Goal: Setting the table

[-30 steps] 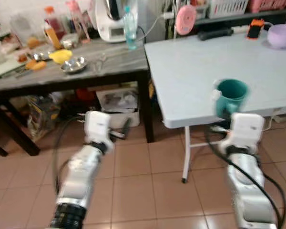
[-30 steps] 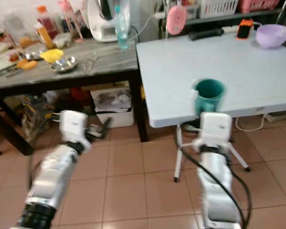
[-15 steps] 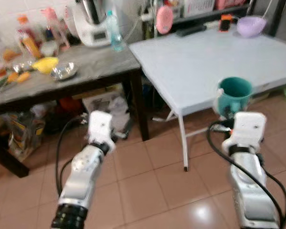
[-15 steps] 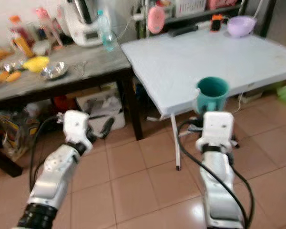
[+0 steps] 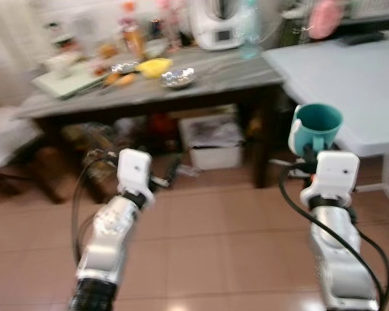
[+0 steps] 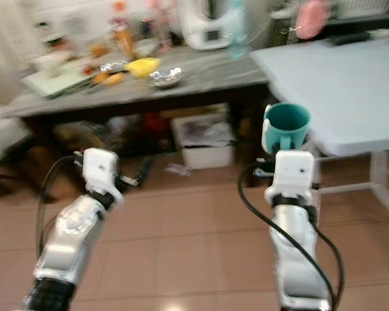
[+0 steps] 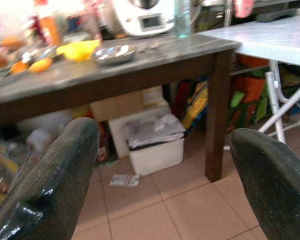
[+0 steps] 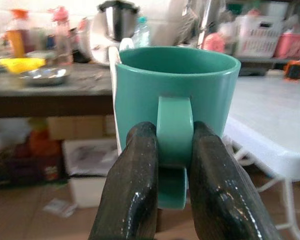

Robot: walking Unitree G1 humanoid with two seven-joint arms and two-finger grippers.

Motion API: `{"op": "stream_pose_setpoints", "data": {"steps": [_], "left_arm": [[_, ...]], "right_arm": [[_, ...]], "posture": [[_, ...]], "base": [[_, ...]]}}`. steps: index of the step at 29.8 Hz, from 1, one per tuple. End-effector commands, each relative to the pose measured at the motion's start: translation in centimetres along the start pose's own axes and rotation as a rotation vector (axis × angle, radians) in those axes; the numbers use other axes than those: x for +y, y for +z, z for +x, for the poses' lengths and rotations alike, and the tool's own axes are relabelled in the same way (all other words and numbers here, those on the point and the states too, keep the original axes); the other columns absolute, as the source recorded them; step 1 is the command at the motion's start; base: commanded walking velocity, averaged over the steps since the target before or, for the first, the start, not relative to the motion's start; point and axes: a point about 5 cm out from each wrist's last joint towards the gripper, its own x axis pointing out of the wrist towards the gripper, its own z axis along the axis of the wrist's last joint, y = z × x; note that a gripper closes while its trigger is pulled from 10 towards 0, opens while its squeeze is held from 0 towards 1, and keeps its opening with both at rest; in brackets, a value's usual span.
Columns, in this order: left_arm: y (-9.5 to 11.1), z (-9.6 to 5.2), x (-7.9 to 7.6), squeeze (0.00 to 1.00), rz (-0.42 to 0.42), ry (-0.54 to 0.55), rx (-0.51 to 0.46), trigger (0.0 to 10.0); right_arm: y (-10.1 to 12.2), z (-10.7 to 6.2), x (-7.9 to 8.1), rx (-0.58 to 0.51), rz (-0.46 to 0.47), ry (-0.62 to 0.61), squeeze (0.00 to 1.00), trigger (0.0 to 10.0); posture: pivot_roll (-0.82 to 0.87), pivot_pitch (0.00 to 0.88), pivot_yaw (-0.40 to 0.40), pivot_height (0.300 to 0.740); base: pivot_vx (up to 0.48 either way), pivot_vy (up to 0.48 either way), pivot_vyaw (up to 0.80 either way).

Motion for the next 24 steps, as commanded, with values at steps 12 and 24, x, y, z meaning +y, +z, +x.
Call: {"op": "stream_pose_setpoints", "data": {"steps": [12, 24], "left_arm": [[1.1, -0.1, 0.0, 0.00, -0.021, -0.076, -0.042, 10.0], [1.2, -0.2, -0.3, 0.00, -0.036, -0.114, -0.054, 10.0]], "right_arm": [[1.0, 0.3, 0.2, -0.044, 0.020, -0.004, 0.00, 10.0], [1.1, 0.4, 0.2, -0.048, 0.019, -0.004, 0.00, 10.0]], "posture": [[-0.08, 0.000, 0.104, 0.740], [-0.08, 0.000, 0.101, 0.740]], "base": [[0.000, 0.000, 0.00], [0.407, 0.000, 0.00]]}}
